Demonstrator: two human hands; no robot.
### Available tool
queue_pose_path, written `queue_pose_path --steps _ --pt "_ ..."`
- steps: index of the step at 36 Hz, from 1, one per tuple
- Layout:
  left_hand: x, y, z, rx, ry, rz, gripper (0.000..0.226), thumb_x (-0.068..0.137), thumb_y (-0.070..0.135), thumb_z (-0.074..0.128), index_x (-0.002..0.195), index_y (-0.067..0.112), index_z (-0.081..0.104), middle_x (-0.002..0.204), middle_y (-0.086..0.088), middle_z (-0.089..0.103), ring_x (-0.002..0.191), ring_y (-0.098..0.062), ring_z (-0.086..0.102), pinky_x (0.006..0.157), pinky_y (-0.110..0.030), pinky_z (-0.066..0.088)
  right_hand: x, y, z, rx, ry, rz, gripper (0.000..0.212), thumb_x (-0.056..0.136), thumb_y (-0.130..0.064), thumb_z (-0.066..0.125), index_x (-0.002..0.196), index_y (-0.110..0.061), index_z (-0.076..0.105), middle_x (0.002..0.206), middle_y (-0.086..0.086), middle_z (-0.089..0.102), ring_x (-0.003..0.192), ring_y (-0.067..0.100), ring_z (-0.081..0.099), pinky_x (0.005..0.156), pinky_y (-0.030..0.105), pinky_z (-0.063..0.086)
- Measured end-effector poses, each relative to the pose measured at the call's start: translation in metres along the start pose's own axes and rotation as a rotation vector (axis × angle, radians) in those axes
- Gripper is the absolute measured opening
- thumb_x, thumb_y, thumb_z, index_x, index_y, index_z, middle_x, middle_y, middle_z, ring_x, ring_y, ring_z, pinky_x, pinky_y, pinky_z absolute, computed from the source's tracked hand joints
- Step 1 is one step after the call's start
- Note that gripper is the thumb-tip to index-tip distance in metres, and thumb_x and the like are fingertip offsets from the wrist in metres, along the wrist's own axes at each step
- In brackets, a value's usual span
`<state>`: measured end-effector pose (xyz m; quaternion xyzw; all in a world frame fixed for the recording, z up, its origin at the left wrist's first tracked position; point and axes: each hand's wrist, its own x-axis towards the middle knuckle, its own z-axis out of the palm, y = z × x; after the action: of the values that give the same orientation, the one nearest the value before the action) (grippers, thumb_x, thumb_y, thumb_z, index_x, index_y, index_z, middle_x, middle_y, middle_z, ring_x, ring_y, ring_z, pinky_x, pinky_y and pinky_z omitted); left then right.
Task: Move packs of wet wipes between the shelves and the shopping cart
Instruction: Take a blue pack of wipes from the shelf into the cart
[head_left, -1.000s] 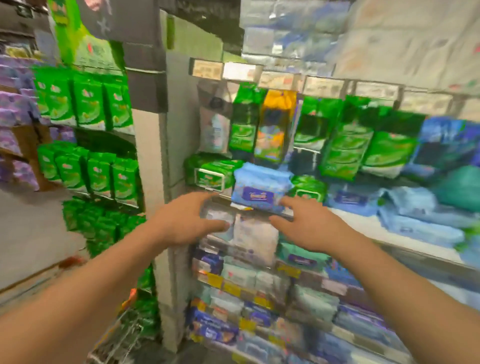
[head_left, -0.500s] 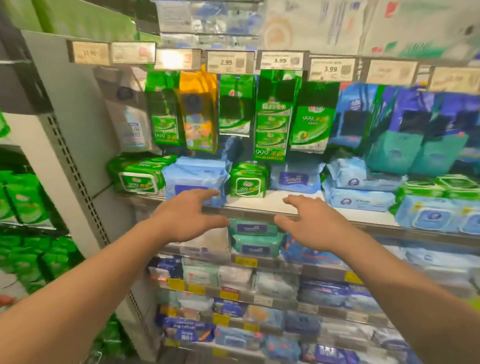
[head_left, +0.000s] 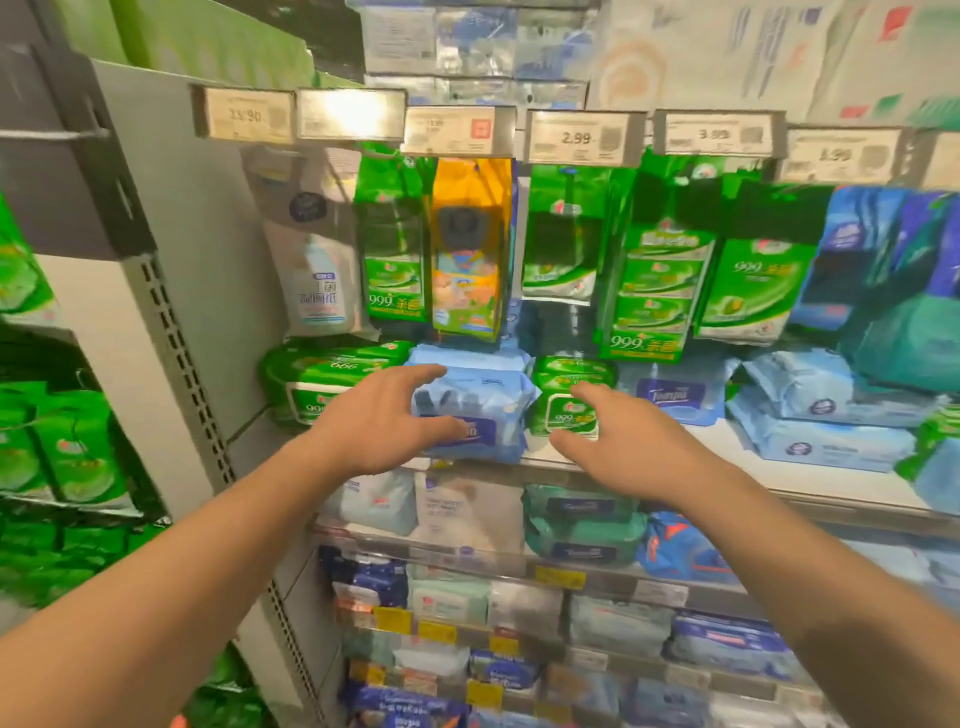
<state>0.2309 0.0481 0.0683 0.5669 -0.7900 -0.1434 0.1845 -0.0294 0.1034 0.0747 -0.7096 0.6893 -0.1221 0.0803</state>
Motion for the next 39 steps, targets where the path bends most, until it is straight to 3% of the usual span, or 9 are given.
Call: queue_pose_path --steps 4,9,13,16,20,26,31,35,39 --pt "0.013 -0.016 -0.003 -0.041 0.02 0.02 0.104 0.06 0.083 0.052 0.152 0.035 0.045 0.157 0.008 0.047 0.142 -0.016 0.046 0.114 -0.043 0.041 0.014 -0.011 0.007 0.034 0.014 0.013 0.069 0.095 -0.051 0.057 0.153 -0.021 0.035 0.154 0.007 0.044 0.139 0.026 0.044 0.106 0.036 0.041" --pt "0.028 -0.03 0.0 -0.14 0.082 0.039 0.1 0.061 0.08 0.051 0.149 0.034 0.049 0.152 0.01 0.053 0.138 -0.015 0.05 0.111 -0.04 0.044 0.034 -0.01 0.023 0.083 0.031 0.016 0.078 0.095 -0.051 0.058 0.158 -0.018 0.027 0.165 0.003 0.025 0.15 0.02 0.028 0.116 0.03 0.028" --pt "0.045 -0.04 0.01 -0.204 0.166 0.047 0.078 0.081 0.056 0.073 0.149 0.028 0.05 0.149 0.004 0.055 0.136 -0.017 0.049 0.106 -0.031 0.038 0.056 -0.004 0.035 0.161 0.073 0.027 0.079 0.097 -0.05 0.056 0.16 -0.016 0.021 0.168 0.0 0.012 0.155 0.015 0.01 0.121 0.029 0.016" --pt "0.056 -0.047 0.019 -0.35 0.222 -0.011 0.081 0.076 0.056 0.071 0.148 0.022 0.053 0.148 0.002 0.056 0.135 -0.015 0.051 0.108 -0.03 0.039 0.07 -0.001 0.044 0.25 0.12 0.05 0.078 0.098 -0.052 0.053 0.159 -0.016 0.022 0.167 0.001 0.018 0.153 0.017 0.019 0.121 0.033 0.019" --pt "0.062 -0.051 0.036 -0.583 0.294 -0.086 0.081 0.077 0.058 0.065 0.149 0.024 0.05 0.15 0.006 0.053 0.135 -0.011 0.049 0.114 -0.039 0.041 0.083 0.0 0.06 0.404 0.2 0.093 0.073 0.097 -0.053 0.053 0.158 -0.023 0.027 0.152 0.01 0.047 0.137 0.027 0.046 0.112 0.039 0.037" --pt "0.057 -0.052 0.073 -0.823 0.496 -0.073 0.073 0.079 0.056 0.059 0.146 0.03 0.05 0.146 0.014 0.054 0.137 -0.002 0.049 0.116 -0.032 0.04 0.098 -0.003 0.087 0.8 0.28 0.083 0.075 0.092 -0.054 0.057 0.156 -0.024 0.031 0.159 -0.005 0.037 0.145 0.012 0.036 0.12 0.043 0.031" --pt "0.054 -0.048 0.1 -0.918 0.71 -0.101 0.06 0.083 0.044 0.059 0.141 0.032 0.051 0.145 0.007 0.053 0.137 -0.005 0.048 0.115 -0.032 0.039 0.109 -0.006 0.102 1.011 0.335 0.08 0.06 0.1 -0.03 0.059 0.154 -0.021 0.033 0.154 -0.005 0.043 0.137 0.004 0.043 0.113 0.028 0.038" --pt "0.051 -0.04 0.115 -1.026 0.812 -0.181 0.051 0.089 0.029 0.057 0.14 0.026 0.048 0.134 0.008 0.052 0.121 0.01 0.051 0.101 -0.014 0.041 0.114 -0.007 0.115 1.091 0.339 0.077 0.06 0.102 -0.026 0.056 0.155 -0.02 0.029 0.152 -0.006 0.044 0.126 -0.003 0.049 0.087 0.002 0.042" --pt "0.053 -0.039 0.122 -1.168 0.757 -0.312 0.045 0.084 0.043 0.059 0.128 0.03 0.056 0.13 0.008 0.063 0.123 -0.003 0.06 0.108 -0.039 0.047 0.116 -0.009 0.124 1.192 0.341 0.085 0.056 0.104 -0.026 0.052 0.155 -0.025 0.029 0.143 -0.023 0.047 0.117 -0.02 0.046 0.082 -0.003 0.039"
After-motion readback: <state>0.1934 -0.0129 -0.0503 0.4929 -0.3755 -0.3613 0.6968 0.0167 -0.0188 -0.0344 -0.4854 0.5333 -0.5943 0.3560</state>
